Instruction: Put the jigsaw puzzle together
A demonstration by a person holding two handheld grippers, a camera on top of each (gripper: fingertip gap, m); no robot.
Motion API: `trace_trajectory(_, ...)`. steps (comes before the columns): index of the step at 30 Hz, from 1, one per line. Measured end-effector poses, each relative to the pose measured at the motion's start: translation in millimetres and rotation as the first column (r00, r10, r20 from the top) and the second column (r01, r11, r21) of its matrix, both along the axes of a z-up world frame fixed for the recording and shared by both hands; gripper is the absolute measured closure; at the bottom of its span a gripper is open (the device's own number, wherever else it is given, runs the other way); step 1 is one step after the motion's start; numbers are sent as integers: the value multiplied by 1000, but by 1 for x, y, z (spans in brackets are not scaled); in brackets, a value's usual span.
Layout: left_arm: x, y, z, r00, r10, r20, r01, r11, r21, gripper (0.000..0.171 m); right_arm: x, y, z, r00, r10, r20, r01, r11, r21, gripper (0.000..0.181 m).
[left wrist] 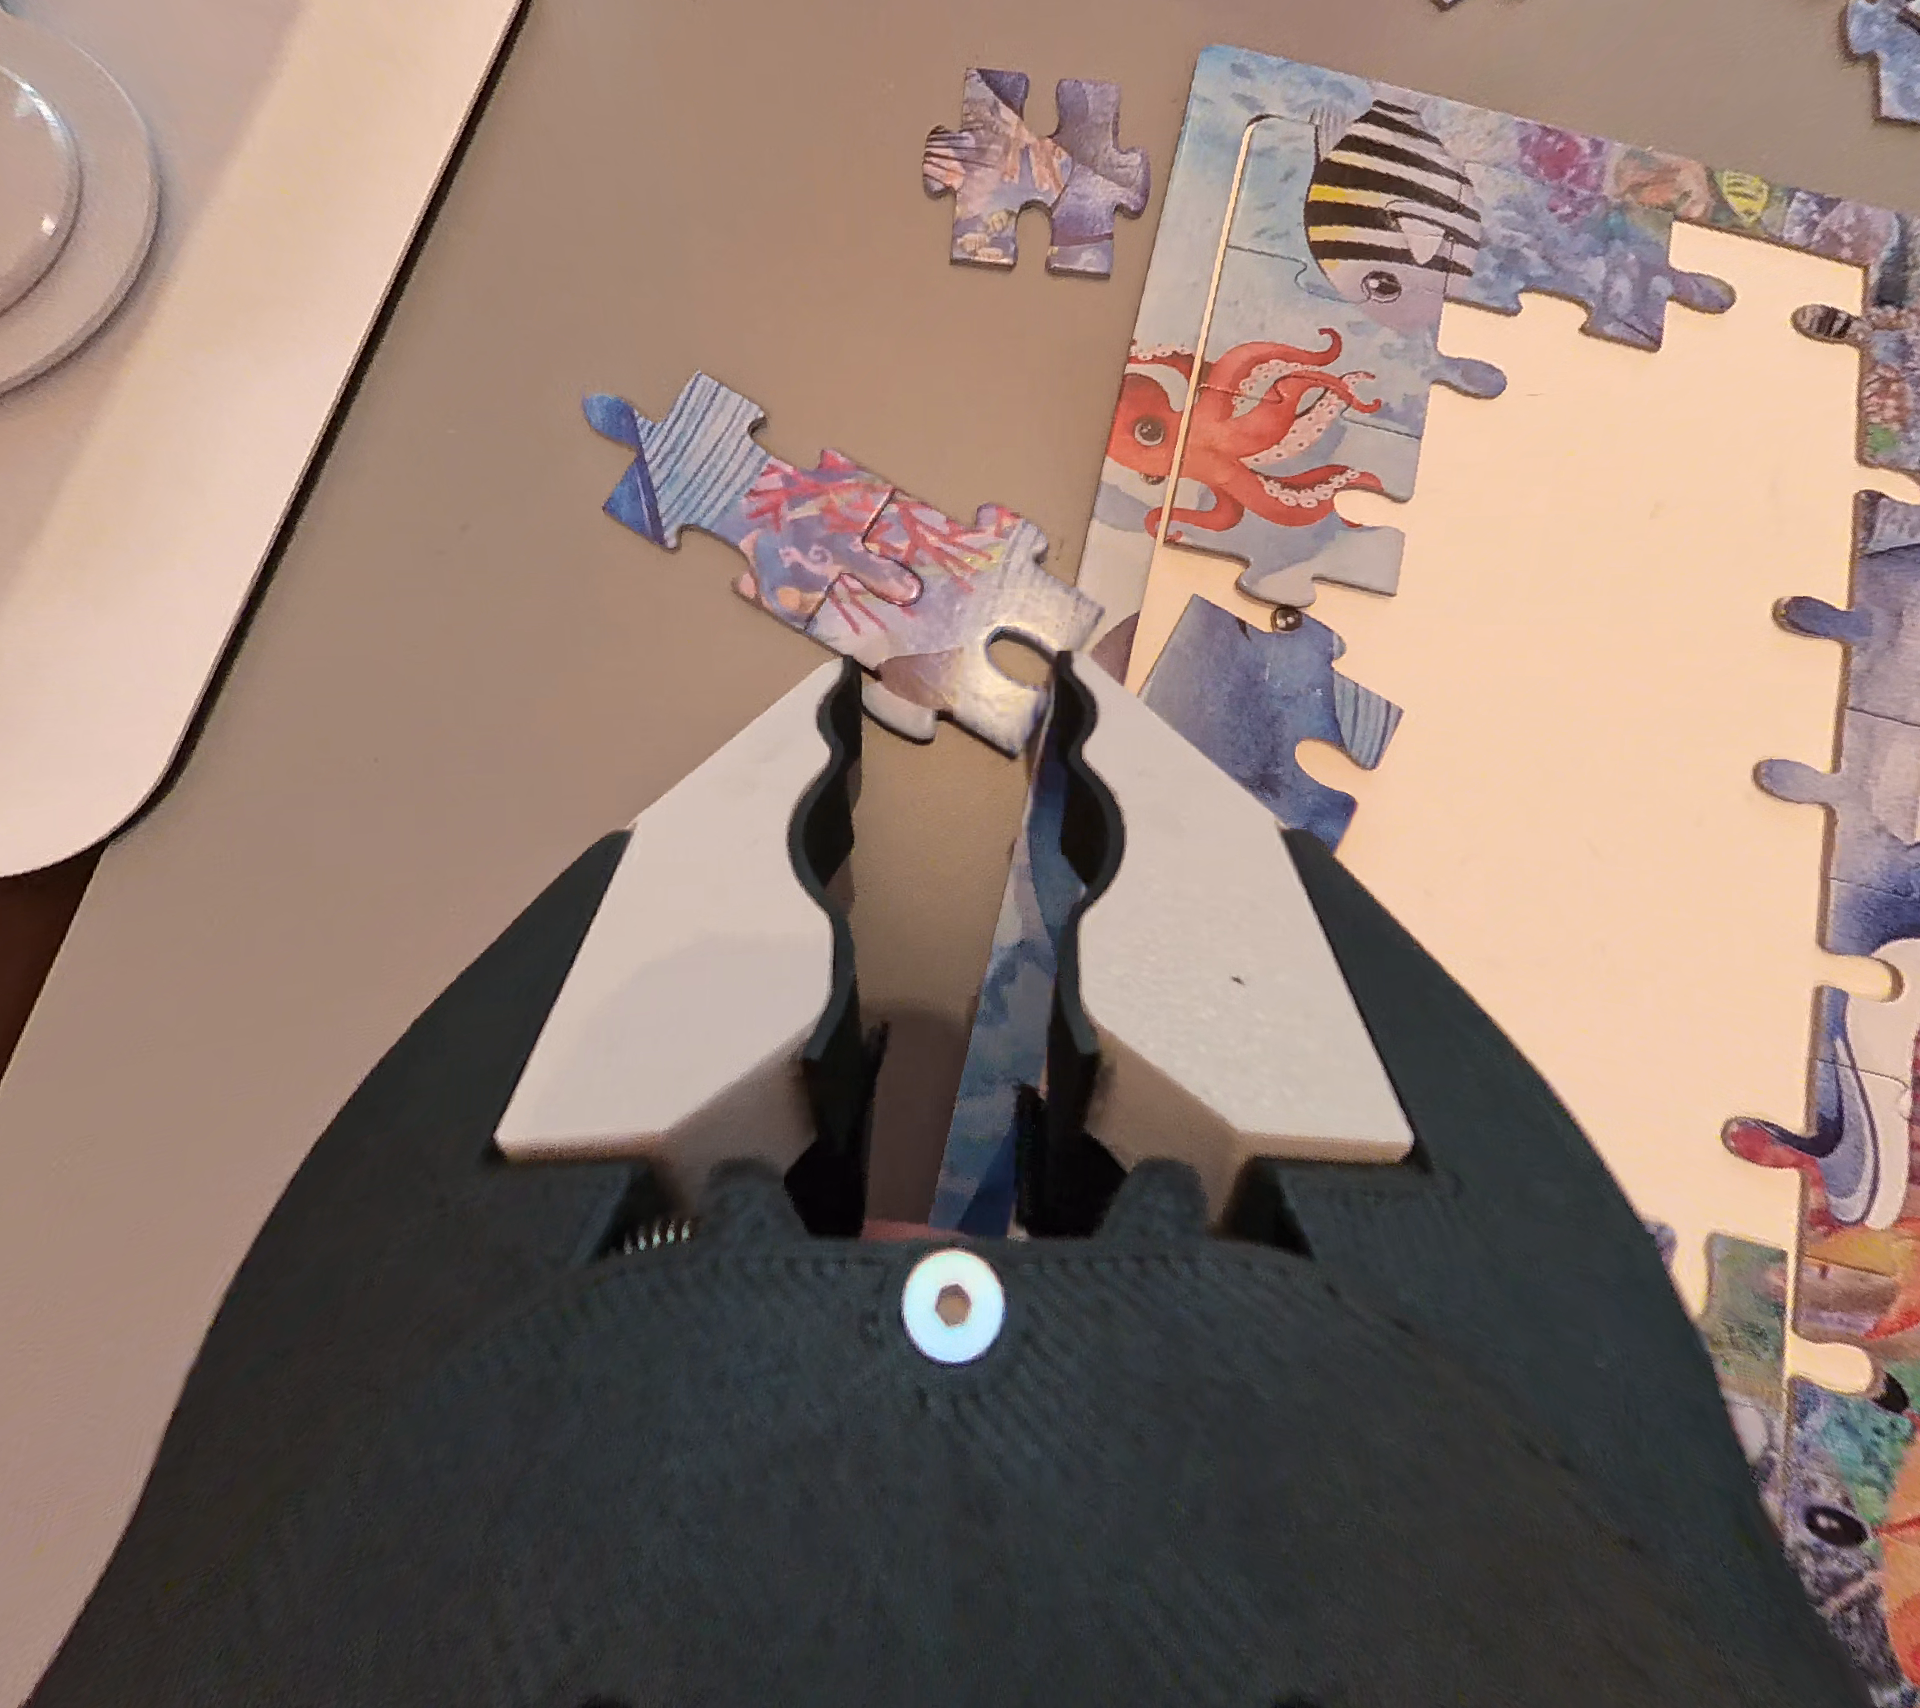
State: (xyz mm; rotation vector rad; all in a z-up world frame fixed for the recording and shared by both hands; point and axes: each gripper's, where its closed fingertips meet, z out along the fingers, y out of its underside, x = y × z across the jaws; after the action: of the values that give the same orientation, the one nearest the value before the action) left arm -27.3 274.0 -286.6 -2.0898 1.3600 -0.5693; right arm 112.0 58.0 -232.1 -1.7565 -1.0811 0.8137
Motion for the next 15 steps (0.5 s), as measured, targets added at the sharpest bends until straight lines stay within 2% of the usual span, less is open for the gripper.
trace_trajectory(4, 4, -1, 0, 1000, 9, 18, -9, 1000, 9, 147, 0, 0, 0, 1000, 1, 0, -1, 1000, 0, 169)
trace_trajectory(15, 11, -11, 1, 1000, -24, 14, 24, 999, 45, 151, -1, -1, -1, 1000, 5, 8, -5, 1000, 6, 169)
